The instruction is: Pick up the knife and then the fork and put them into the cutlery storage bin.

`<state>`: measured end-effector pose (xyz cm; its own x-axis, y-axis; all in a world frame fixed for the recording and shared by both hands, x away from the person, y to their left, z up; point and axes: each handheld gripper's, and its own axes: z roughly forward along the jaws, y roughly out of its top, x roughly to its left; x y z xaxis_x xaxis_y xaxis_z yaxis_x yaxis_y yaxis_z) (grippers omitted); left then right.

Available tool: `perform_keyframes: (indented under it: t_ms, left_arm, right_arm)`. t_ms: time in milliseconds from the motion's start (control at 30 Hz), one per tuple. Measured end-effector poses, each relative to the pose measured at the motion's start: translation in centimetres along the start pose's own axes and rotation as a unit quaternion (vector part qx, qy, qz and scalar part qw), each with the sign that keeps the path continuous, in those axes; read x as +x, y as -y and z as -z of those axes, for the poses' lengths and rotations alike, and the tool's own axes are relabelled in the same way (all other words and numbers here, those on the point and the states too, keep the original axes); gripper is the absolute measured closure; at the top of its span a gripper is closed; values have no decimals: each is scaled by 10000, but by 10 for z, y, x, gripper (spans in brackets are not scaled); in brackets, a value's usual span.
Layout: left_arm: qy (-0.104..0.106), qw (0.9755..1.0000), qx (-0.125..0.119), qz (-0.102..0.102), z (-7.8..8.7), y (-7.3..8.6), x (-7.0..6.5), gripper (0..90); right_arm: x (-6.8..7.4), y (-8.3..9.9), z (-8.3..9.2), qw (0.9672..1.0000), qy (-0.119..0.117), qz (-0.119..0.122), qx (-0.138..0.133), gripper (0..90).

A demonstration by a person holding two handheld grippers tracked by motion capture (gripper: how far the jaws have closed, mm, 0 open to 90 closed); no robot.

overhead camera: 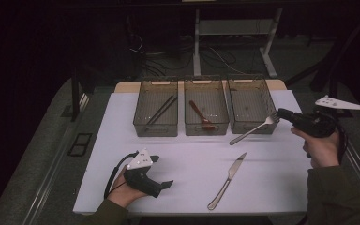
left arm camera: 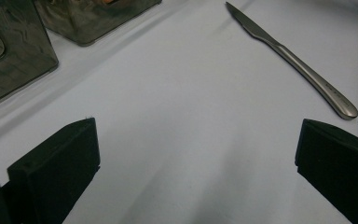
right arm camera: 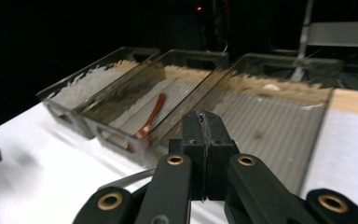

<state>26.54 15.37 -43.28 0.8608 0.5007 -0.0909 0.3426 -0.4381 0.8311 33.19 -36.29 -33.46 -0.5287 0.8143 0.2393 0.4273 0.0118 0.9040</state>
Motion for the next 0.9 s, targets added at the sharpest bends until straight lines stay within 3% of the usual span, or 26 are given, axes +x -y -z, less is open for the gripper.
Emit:
perform_keyframes:
  t_ms: [267,500,667,900]
  left_arm:
    - [-7,10000,-15,17,1,0,1,0]
    - [-3,10000,-25,22,1,1,2,0]
    - [2,10000,-45,44,1,1,2,0]
    - [1,10000,-53,43,2,1,4,0]
  right_arm:
    - [-18,-23,14,9992,347,-42,-184,896]
    - [-32,-38,16,9977,619,-117,-235,896]
    - [-44,-44,5,9964,822,-174,-150,896]
    - [-53,-43,-28,9947,969,-273,214,896]
